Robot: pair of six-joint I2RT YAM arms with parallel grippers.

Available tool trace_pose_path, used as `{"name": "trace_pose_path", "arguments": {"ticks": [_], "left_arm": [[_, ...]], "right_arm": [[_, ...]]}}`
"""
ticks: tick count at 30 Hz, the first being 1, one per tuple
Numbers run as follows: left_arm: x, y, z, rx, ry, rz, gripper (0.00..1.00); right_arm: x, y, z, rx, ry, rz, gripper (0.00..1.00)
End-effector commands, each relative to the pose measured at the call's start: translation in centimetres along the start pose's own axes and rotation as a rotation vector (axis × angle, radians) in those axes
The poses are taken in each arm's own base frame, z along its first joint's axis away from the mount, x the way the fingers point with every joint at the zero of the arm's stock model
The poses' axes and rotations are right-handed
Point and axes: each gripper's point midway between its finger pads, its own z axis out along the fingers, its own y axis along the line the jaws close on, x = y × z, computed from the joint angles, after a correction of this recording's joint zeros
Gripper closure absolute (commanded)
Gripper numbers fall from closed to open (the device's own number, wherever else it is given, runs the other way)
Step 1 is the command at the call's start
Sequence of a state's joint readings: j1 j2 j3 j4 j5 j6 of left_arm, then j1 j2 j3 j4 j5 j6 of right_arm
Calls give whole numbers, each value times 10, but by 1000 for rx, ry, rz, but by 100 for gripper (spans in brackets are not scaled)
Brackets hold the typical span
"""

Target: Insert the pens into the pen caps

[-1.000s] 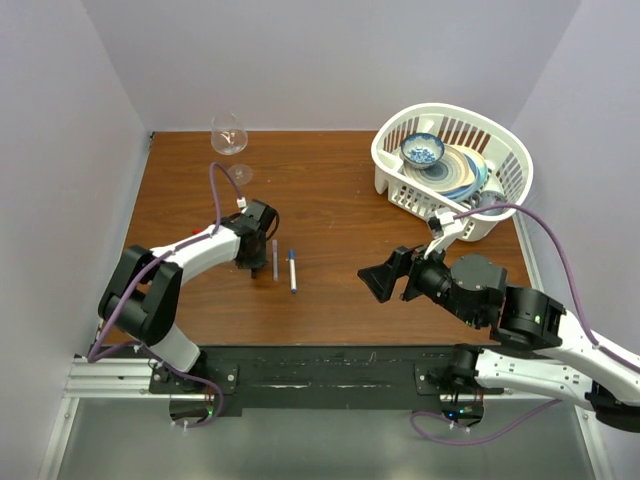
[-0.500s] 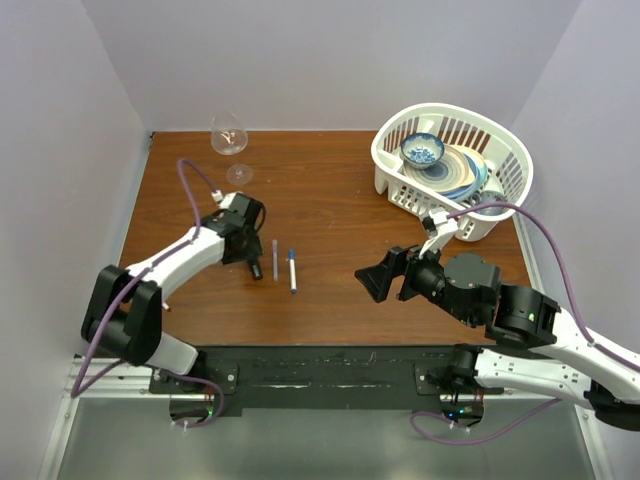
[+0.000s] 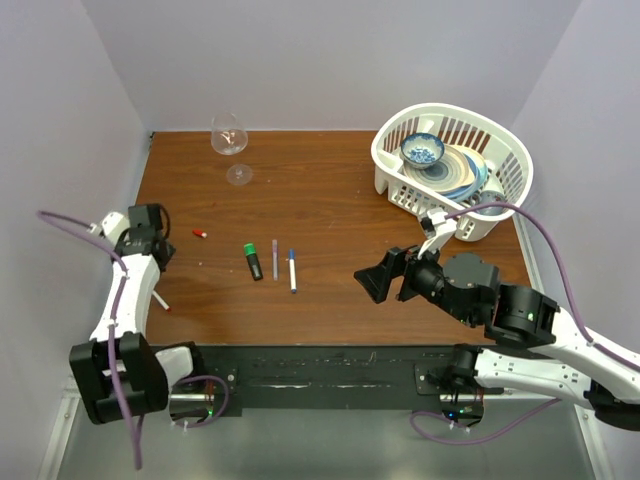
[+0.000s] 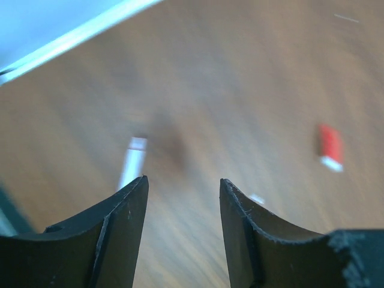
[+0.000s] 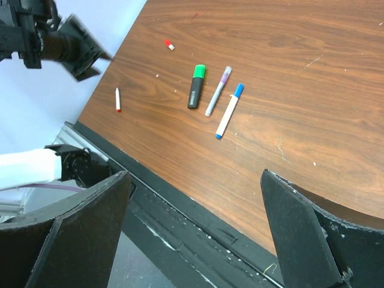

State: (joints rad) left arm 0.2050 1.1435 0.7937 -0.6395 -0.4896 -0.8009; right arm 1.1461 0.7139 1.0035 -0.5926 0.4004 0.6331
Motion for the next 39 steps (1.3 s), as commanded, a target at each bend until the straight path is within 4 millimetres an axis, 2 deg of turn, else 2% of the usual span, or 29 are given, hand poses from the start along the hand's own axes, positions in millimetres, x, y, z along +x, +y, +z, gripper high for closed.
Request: {"name": "trace_pose_path", "arguments": {"ticks": [1, 10, 14, 20, 26, 29, 33, 35, 36, 39], "left_arm": [[9, 40, 16, -115, 44, -54, 44], [40, 45, 37, -153, 126, -101, 38], [46, 53, 44, -203, 127, -94, 39], [58, 53, 51, -202, 172, -125, 44], [83, 60, 60, -250, 234, -160, 48], [95, 62, 64, -262, 266, -171, 54], [106, 62, 65, -244, 290, -169, 72], [107, 62, 65, -239, 293, -166, 77], [108, 62, 65, -236, 296, -162, 85], [109, 55, 65, -191, 304, -147, 100]], "right_arm": [[6, -3, 2, 14, 27, -37, 7], [5, 2, 1, 0, 44, -31, 7], [5, 6, 3, -8, 51, -29, 7], [7, 12, 6, -27, 61, -15, 7], [9, 10, 6, -23, 61, -12, 7], [9, 8, 5, -15, 61, -10, 7], [6, 7, 2, -13, 51, -6, 7], [5, 6, 1, -14, 45, -2, 7], [5, 6, 1, -15, 43, -2, 7], [12, 5, 4, -18, 49, 3, 7]]}}
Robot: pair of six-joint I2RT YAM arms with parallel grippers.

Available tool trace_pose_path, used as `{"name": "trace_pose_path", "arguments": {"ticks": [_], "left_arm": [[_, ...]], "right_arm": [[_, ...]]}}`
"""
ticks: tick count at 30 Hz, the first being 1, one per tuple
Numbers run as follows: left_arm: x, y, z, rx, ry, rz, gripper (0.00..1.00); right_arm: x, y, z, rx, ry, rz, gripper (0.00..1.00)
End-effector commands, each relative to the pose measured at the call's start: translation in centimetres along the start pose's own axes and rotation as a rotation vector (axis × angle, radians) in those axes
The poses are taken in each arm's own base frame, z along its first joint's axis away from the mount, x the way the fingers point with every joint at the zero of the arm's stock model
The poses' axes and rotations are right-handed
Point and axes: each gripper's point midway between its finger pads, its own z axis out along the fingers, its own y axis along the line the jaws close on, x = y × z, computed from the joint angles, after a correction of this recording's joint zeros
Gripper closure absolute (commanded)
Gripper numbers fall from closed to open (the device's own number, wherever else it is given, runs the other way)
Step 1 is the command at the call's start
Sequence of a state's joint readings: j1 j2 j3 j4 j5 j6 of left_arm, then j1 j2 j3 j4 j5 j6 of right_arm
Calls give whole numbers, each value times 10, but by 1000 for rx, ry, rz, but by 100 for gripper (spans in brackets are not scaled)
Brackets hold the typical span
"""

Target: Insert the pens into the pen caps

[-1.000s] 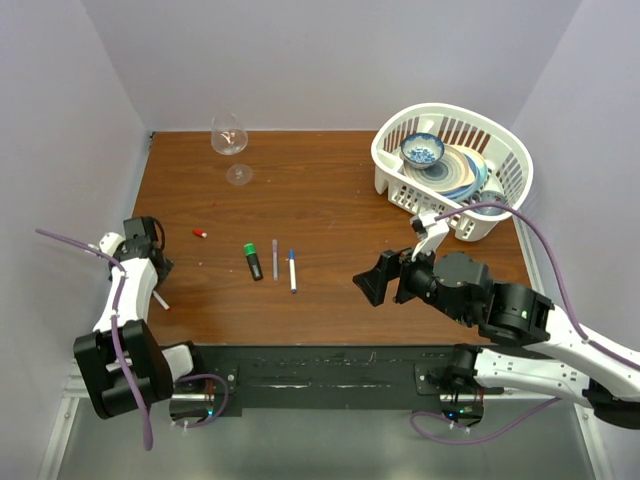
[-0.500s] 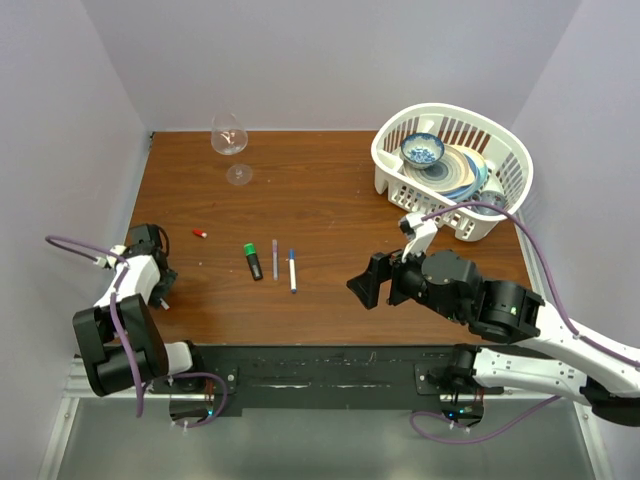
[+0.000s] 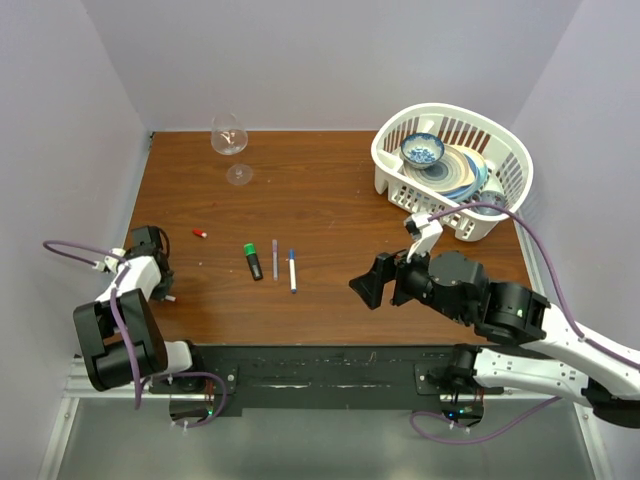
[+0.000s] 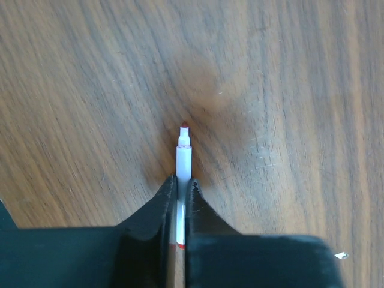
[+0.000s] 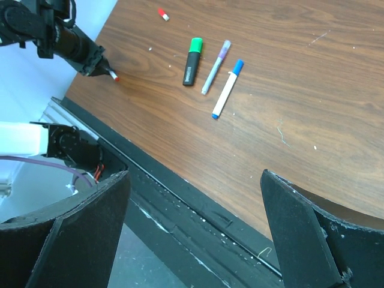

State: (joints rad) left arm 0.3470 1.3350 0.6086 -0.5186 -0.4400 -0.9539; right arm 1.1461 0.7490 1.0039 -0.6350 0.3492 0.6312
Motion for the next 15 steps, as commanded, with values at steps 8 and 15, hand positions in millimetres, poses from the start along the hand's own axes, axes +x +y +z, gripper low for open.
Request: {"name": "trace_pose_path", "arguments": {"ticks": [8, 15], "left_arm": [[48, -44, -22, 335, 139, 163, 100], [92, -111, -122, 920, 214, 374, 100]], "right_arm": [[22, 9, 27, -32, 30, 49, 3], [22, 28, 58, -63, 47, -14, 3]]}}
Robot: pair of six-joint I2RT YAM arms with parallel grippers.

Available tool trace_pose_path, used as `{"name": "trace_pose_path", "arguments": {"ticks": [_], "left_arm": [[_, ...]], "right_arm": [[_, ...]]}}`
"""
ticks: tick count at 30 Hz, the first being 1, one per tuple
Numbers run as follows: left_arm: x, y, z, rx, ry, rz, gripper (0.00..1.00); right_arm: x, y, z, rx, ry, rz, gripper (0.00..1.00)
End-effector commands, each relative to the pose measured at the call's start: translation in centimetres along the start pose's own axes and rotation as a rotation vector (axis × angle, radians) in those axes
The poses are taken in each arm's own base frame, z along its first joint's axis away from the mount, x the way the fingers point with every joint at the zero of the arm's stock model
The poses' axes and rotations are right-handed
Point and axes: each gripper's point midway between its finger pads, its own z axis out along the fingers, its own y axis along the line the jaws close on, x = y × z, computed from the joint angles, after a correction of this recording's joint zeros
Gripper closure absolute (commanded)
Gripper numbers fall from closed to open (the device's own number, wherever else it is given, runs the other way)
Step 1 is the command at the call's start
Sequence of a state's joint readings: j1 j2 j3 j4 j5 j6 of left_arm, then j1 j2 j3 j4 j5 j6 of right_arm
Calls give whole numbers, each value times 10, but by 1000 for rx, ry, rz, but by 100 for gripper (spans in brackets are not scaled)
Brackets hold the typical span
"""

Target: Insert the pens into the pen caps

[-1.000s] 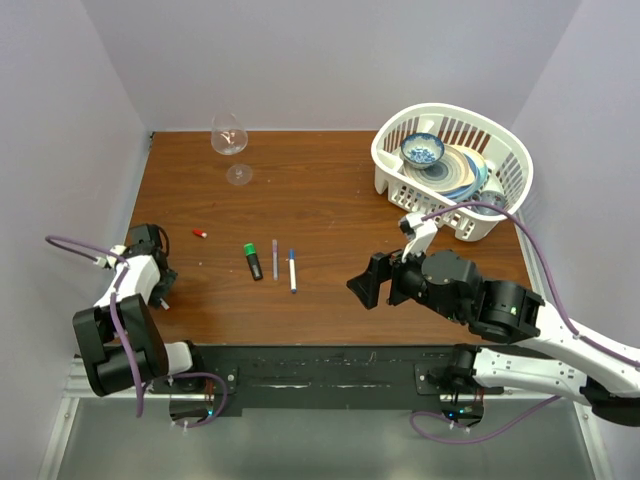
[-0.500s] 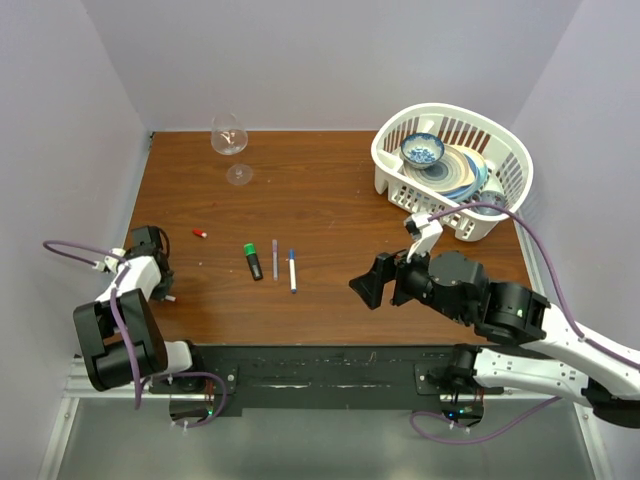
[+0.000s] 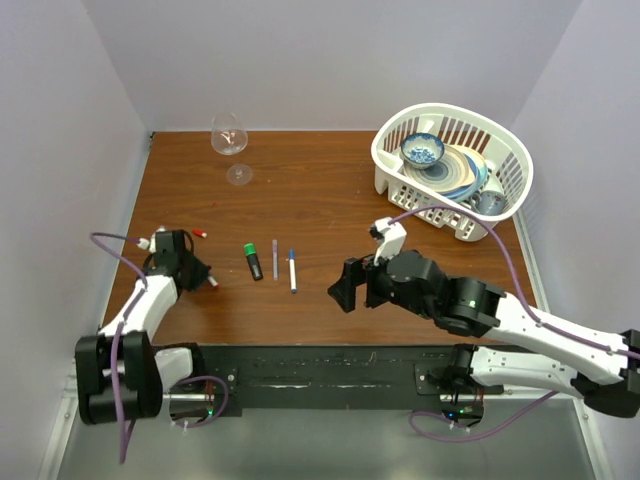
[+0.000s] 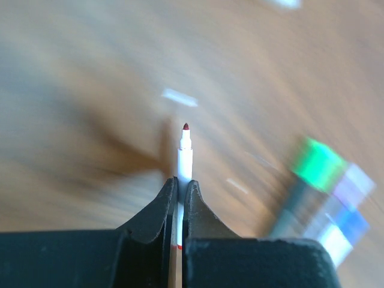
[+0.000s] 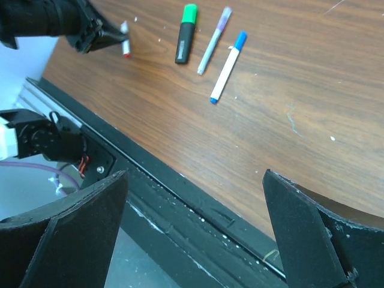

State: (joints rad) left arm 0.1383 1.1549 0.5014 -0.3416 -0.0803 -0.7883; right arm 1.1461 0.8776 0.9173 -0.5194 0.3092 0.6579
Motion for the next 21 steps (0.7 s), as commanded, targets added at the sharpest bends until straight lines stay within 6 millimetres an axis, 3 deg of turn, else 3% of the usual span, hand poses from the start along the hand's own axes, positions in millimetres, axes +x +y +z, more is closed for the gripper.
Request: {"name": "trace_pose_path", "arguments": {"ticks": [1, 3, 4, 6, 7, 10, 15, 21], "left_arm": [[21, -95, -50, 535, 57, 133, 100], [29, -114, -69, 649, 73, 155, 100], [30, -130, -89, 760, 69, 179, 100], [40, -141, -107, 843, 102, 202, 100], [44, -154, -127, 939, 101, 225, 100], [55, -167, -156, 1058, 120, 234, 100], [70, -177, -200, 1257, 143, 194, 100], [66, -180, -223, 1323, 123, 148, 100]], "right_arm": [[-23, 36, 16, -126, -68, -15, 4], [-18, 42, 31, -149, -51, -23, 7], [-25, 46, 39, -177, -76, -3, 14], [-20, 62, 46, -274, -40, 27, 19], [-23, 66, 57, -301, -58, 47, 24], [-26, 81, 72, -380, -62, 82, 36], [-35, 94, 89, -434, -110, 130, 47], [-46, 91, 104, -421, -206, 193, 55]]}}
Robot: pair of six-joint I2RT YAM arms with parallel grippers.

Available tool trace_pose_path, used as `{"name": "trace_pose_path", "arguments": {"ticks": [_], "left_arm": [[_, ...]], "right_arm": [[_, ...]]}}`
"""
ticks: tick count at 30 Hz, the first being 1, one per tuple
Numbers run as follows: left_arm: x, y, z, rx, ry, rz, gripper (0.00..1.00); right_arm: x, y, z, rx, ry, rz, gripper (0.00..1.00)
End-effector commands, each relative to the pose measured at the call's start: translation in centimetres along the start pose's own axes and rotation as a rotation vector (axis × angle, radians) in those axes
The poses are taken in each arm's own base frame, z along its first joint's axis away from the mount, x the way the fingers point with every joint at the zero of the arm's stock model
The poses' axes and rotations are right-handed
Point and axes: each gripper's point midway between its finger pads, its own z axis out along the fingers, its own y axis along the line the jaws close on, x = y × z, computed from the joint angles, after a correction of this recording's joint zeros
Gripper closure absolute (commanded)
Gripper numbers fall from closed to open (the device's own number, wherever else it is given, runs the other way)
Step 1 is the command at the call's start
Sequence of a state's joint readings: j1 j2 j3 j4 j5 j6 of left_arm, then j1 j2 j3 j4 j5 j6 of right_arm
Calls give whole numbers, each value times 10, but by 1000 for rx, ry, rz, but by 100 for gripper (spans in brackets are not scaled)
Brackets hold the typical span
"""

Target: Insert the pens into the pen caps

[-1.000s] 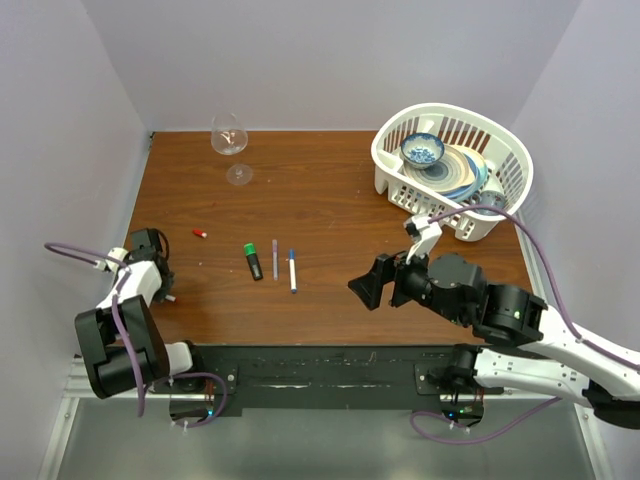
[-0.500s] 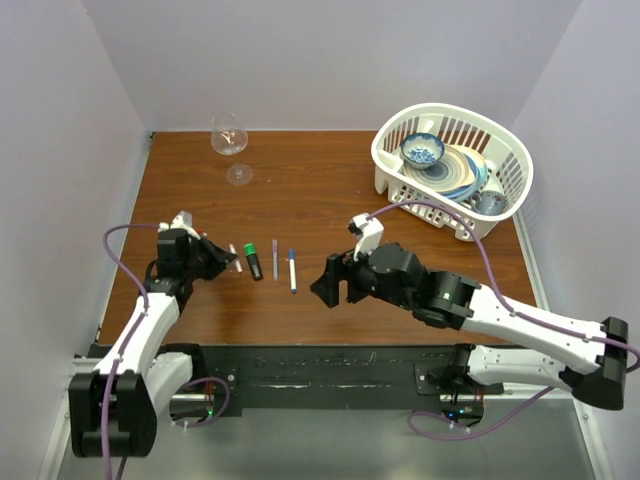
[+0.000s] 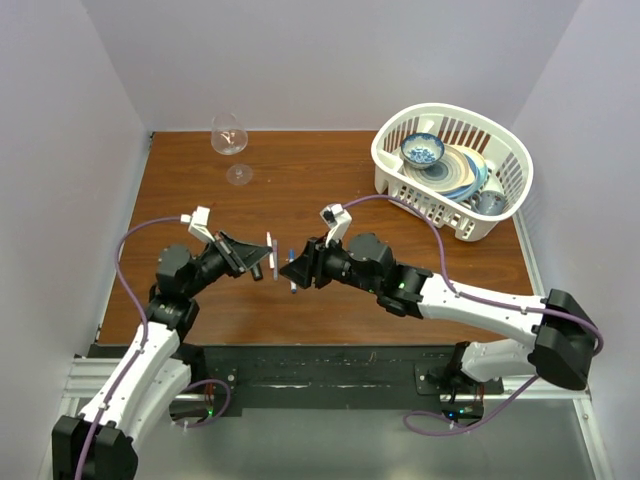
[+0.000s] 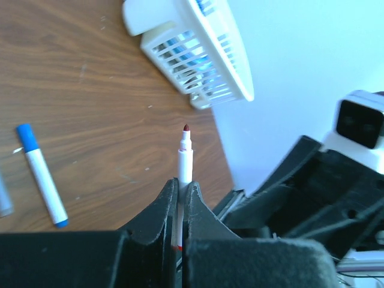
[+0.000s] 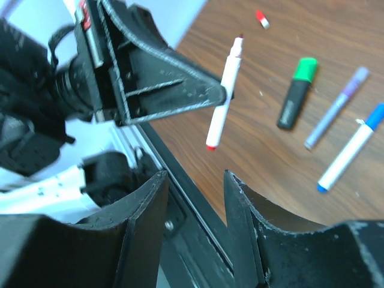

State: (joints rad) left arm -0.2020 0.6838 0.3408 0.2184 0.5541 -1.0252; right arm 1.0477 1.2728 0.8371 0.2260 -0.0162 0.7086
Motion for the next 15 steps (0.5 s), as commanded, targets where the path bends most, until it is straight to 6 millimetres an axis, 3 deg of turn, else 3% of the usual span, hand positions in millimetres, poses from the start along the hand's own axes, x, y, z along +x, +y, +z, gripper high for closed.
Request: {"name": "trace_pose_path", "arguments": {"ticks": [1, 9, 15], "left_arm": [[-11, -38, -6, 139, -46, -10, 100], [-10, -52, -13, 192, -50, -3, 100], [-5, -52, -14, 198, -27, 0, 100]], "right_arm": [[-35, 24, 7, -97, -162, 45, 55], [-31, 29, 24, -130, -132, 50, 56], [-27, 32, 33, -147, -116, 49, 66]]}}
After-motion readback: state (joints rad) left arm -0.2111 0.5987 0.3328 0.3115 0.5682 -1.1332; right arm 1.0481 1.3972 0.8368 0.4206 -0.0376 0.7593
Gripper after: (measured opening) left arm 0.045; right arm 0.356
